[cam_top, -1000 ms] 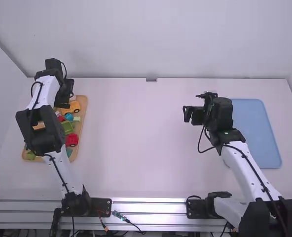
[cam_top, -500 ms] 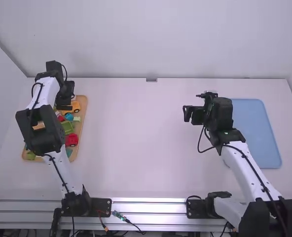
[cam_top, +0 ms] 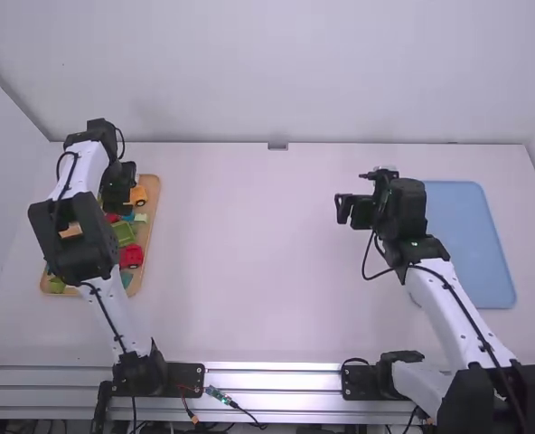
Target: Assemble lego blocks to make yellow taxi
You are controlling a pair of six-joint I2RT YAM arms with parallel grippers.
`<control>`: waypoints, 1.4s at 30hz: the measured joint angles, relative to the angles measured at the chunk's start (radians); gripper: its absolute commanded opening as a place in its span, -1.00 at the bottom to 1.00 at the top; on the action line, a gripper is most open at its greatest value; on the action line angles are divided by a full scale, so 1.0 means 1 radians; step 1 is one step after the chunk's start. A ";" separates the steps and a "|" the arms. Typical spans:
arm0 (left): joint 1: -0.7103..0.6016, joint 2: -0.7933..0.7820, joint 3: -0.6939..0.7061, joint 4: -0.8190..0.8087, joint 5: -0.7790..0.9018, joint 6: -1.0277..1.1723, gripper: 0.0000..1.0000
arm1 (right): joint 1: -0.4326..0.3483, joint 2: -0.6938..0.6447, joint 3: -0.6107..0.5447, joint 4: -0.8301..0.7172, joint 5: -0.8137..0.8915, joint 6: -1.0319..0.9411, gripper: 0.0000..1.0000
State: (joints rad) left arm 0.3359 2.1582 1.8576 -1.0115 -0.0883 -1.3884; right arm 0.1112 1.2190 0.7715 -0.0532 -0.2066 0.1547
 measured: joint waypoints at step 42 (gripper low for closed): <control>0.001 0.069 0.000 0.207 0.027 0.072 0.96 | 0.000 0.000 0.000 -0.011 -0.028 0.000 0.99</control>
State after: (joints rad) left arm 0.3367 2.2269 1.8576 -0.8047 -0.0608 -1.3163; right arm 0.1112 1.2190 0.7715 -0.0647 -0.2348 0.1547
